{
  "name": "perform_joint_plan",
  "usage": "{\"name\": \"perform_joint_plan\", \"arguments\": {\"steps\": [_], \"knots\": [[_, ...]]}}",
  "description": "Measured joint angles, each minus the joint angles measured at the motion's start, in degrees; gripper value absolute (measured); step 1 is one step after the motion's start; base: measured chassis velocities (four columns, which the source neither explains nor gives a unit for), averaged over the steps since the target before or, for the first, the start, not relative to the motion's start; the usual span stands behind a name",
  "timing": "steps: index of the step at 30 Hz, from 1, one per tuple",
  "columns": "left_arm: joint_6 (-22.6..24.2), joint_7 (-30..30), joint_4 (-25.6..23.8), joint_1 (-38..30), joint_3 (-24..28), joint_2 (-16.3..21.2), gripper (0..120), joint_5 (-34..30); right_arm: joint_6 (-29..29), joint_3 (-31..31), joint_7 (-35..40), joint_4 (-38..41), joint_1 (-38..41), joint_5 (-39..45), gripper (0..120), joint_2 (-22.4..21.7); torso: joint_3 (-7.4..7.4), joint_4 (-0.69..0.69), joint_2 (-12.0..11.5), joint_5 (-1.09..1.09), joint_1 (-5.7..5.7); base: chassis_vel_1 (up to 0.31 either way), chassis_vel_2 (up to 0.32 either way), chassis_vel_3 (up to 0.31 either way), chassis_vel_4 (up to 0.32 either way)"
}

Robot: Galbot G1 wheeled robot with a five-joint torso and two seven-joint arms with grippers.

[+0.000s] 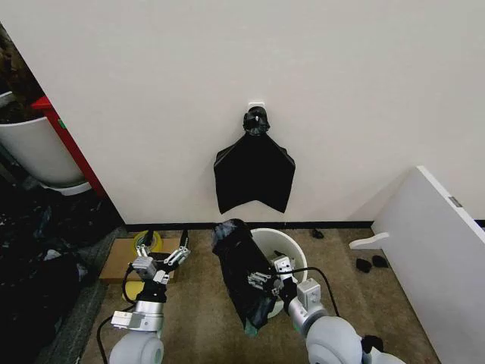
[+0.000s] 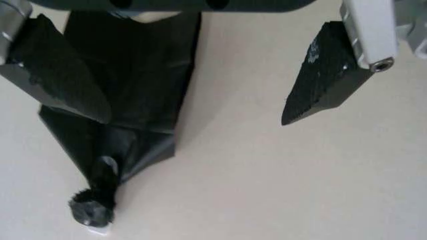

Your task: Place the garbage bag over the trash bin.

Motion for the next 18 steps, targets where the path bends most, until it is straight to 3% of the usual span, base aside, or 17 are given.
{"name": "perform_joint_plan", "arguments": {"steps": [13,17,18], "knots": [[1.0,0.3,-0.3,-0.3,3.6,3.6,100,2.7,0.1,1.0,0.4,0.1,-0.6,3.2,30,0.4,0.0,0.0,0.0,0.0,0.0,0.0,0.0,0.0,0.0],[1.9,-0.1,-1.1,0.2,5.5,4.4,100,1.5,1.2,1.9,1.1,-0.2,-1.3,3.1,10,0.8,0.0,0.0,0.0,0.0,0.0,0.0,0.0,0.0,0.0],[1.9,-0.1,-1.1,0.2,5.5,4.4,100,1.5,1.2,1.9,1.1,-0.2,-1.3,3.1,10,0.8,0.0,0.0,0.0,0.0,0.0,0.0,0.0,0.0,0.0]]}}
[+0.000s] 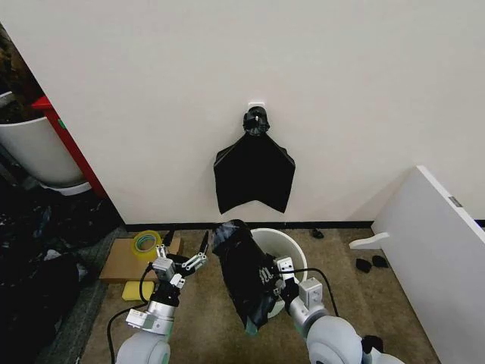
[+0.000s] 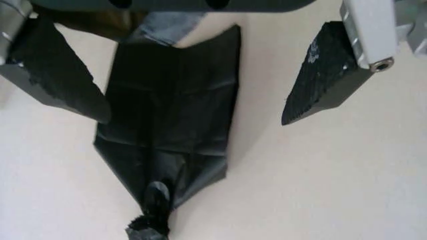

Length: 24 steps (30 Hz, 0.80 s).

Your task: Place the garbage bag over the trash bin.

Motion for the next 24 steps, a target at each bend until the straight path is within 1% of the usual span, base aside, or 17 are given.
{"name": "perform_joint_plan", "arguments": {"steps": [1,3,5,7,8,9,11,12,14,16,18,19,23,24], "knots": [[0.8,-0.4,-0.4,0.3,0.8,0.4,100,-1.5,0.4,0.3,0.4,-0.2,-0.1,-0.2,5,0.2,0.0,0.0,0.0,0.0,0.0,0.0,0.0,0.0,0.0],[2.8,-0.9,-1.1,0.9,2.4,1.6,100,-5.5,1.3,1.0,1.6,-1.0,-0.5,-1.7,0,0.5,0.0,0.01,0.0,0.0,0.0,0.0,0.0,0.0,0.0],[3.5,-1.0,-1.2,1.0,2.8,2.0,100,-6.5,1.6,1.3,2.0,-1.3,-0.8,-2.4,0,0.5,0.0,0.01,0.0,0.0,0.0,0.0,0.0,0.0,0.0],[6.8,-1.7,-1.6,1.2,3.4,3.8,100,-9.6,2.5,2.3,3.1,-2.0,-1.8,-4.3,0,0.5,0.0,0.0,0.0,0.01,0.0,0.0,0.0,0.0,0.0],[6.8,-1.7,-1.6,1.2,3.4,3.8,100,-9.6,2.5,2.3,3.1,-2.0,-1.8,-4.3,0,0.5,0.0,0.0,0.0,0.01,0.0,0.0,0.0,0.0,0.0],[8.4,-2.4,-1.8,1.2,3.6,4.4,100,-10.6,2.8,2.6,3.3,-2.1,-2.3,-4.9,0,0.4,0.0,0.0,0.0,0.01,0.0,0.0,0.0,0.0,0.0],[14.4,-5.2,-2.5,0.3,4.3,5.7,100,-13.6,3.4,2.9,3.4,-2.2,-3.4,-6.0,0,0.5,0.0,0.01,0.0,-0.01,0.0,0.0,0.0,0.0,0.0],[14.4,-5.2,-2.5,0.3,4.3,5.7,100,-13.6,3.4,2.9,3.4,-2.2,-3.4,-6.0,0,0.5,0.0,0.01,0.0,-0.01,0.0,0.0,0.0,0.0,0.0],[18.7,-6.7,-2.7,-1.1,5.1,6.8,100,-15.1,3.5,2.7,3.5,-1.9,-4.1,-6.4,0,1.3,0.0,0.0,0.0,-0.01,0.0,0.0,0.0,0.0,0.0],[21.9,-7.1,-3.0,-2.4,5.9,7.9,100,-16.4,3.6,1.9,3.5,-1.7,-4.6,-6.7,0,2.4,0.0,0.0,0.0,-0.01,0.0,0.0,0.0,0.0,0.0],[23.8,-7.1,-3.7,-3.2,6.6,8.7,100,-17.7,3.7,1.2,3.5,-1.5,-4.8,-6.7,0,3.3,0.0,0.0,0.0,0.0,0.0,0.0,0.0,0.0,0.0],[23.8,-7.1,-3.7,-3.2,6.6,8.7,100,-17.7,3.7,1.2,3.5,-1.5,-4.8,-6.7,0,3.3,0.0,0.0,0.0,0.0,0.0,0.0,0.0,0.0,0.0],[27.8,-7.1,-5.0,-4.4,10.6,10.7,100,-21.0,3.7,0.3,3.6,-1.3,-5.0,-6.6,0,4.5,0.0,0.0,0.0,0.0,0.0,0.0,0.0,0.0,0.0],[27.8,-7.1,-5.0,-4.4,10.6,10.7,100,-21.0,3.7,0.3,3.6,-1.3,-5.0,-6.6,0,4.5,0.0,0.0,0.0,0.0,0.0,0.0,0.0,0.0,0.0]]}}
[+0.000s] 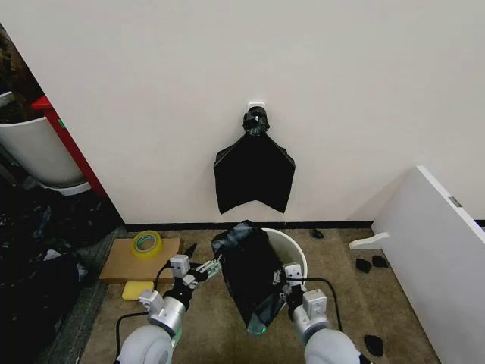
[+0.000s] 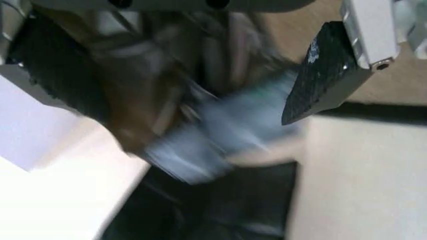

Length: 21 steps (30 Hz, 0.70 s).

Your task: Place the garbage bag over the trash bin.

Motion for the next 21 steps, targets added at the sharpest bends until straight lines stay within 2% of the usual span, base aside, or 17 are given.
{"name": "perform_joint_plan", "arguments": {"steps": [6,7,11,15,17,21], "knots": [[7.6,-4.2,-0.2,-3.1,5.9,0.8,100,0.0,0.0,0.3,0.1,0.0,0.3,0.4,0,-0.1,0.0,0.0,0.0,0.0,0.0,0.0,0.0,0.0,0.0],[7.6,-4.2,-0.2,-3.1,5.9,0.8,100,0.0,0.0,0.3,0.1,0.0,0.3,0.4,0,-0.1,0.0,0.0,0.0,0.0,0.0,0.0,0.0,0.0,0.0],[10.7,-10.2,2.3,-7.1,9.8,0.4,100,1.1,-0.1,0.5,0.1,0.0,0.4,0.8,0,-0.5,0.0,0.0,0.0,0.0,0.0,0.0,0.0,0.0,0.0],[12.1,-13.1,3.4,-8.4,10.8,-0.1,97,2.8,-0.3,0.5,0.0,-0.1,0.4,0.8,0,-0.5,0.0,-0.01,0.0,0.01,0.0,0.0,0.0,0.0,0.0],[14.8,-17.0,4.1,-9.7,11.9,-0.6,95,3.6,-0.5,0.5,0.0,-0.2,0.5,0.8,0,-0.5,0.0,0.0,0.0,0.0,0.0,0.0,0.0,0.0,0.0],[16.8,-19.2,5.0,-11.0,12.8,-0.8,94,3.9,-0.6,0.5,0.0,-0.5,0.5,0.8,0,-0.5,0.0,0.0,0.0,0.01,0.0,0.0,0.0,0.0,0.0]]}}
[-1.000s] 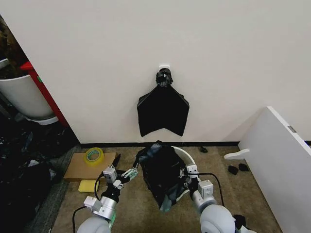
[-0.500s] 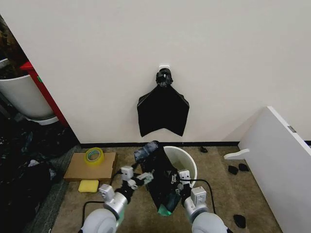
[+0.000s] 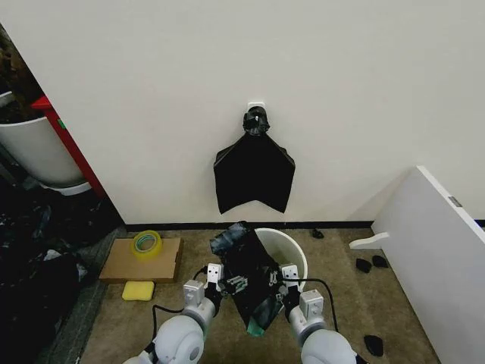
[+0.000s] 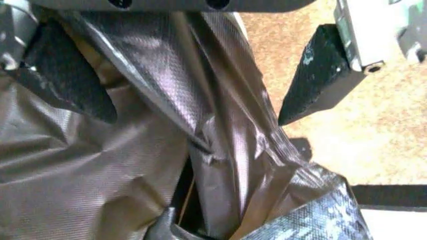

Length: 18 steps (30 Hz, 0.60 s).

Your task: Place the garbage bag over the trash bin.

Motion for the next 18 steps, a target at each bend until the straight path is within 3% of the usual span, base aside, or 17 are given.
{"name": "perform_joint_plan", "arguments": {"steps": [12,18], "knots": [[5.1,-2.9,-0.1,-2.4,1.4,-0.7,53,0.7,0.0,0.8,0.0,-1.4,0.1,-1.4,0,0.4,0.0,0.0,0.0,-0.01,0.0,0.0,0.0,0.0,0.0],[13.1,-5.8,-2.4,-2.8,-0.4,-0.3,29,-3.6,0.6,1.7,0.0,-2.2,0.2,-4.3,0,0.1,0.0,0.0,0.0,-0.01,0.0,0.0,0.0,0.0,0.0]]}}
